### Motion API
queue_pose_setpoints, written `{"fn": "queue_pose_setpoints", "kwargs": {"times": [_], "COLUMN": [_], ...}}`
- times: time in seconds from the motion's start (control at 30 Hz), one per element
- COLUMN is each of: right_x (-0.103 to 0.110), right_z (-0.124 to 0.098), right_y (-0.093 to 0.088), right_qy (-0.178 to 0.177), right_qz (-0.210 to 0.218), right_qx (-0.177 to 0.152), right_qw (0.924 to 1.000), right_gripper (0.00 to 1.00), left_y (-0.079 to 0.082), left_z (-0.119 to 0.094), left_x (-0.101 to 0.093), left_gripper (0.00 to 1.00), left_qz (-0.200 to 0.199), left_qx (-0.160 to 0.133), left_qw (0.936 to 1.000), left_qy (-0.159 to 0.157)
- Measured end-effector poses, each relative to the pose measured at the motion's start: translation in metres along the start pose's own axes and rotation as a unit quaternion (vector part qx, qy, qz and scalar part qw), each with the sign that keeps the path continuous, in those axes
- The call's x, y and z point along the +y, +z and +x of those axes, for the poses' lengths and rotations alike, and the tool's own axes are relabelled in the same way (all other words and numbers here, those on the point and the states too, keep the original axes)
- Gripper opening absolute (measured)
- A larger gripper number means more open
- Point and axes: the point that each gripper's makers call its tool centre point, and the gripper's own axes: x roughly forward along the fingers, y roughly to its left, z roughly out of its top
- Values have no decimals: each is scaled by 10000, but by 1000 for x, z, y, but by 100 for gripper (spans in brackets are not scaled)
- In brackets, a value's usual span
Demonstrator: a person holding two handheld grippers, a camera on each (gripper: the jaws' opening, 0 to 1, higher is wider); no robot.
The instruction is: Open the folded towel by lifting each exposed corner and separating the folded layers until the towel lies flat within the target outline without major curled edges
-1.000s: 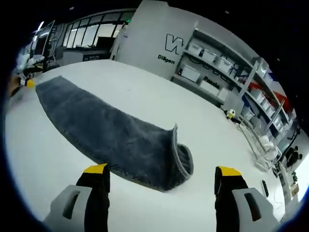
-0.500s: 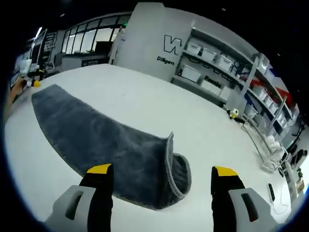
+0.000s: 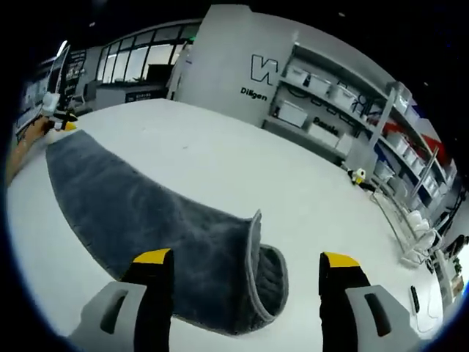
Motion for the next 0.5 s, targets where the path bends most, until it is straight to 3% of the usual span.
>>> {"fn": "queue_pose_setpoints", "kwargs": {"times": [0.17, 0.5], "right_x": [2, 5], "right_z": [5, 9], "right_y": [-1, -4], "right_qy": [22, 171], "right_qz": [8, 60], "right_qx": [42, 158], "right_qw": [10000, 9997], "right_gripper": [81, 82], "left_y": [-4, -12], "left_z": [11, 22], "left_x": [2, -3], "left_gripper": [35, 29], "left_qz": [100, 265], "left_qx": [100, 216], "left_qw": [9999, 9990], "left_qy": [-67, -303]}}
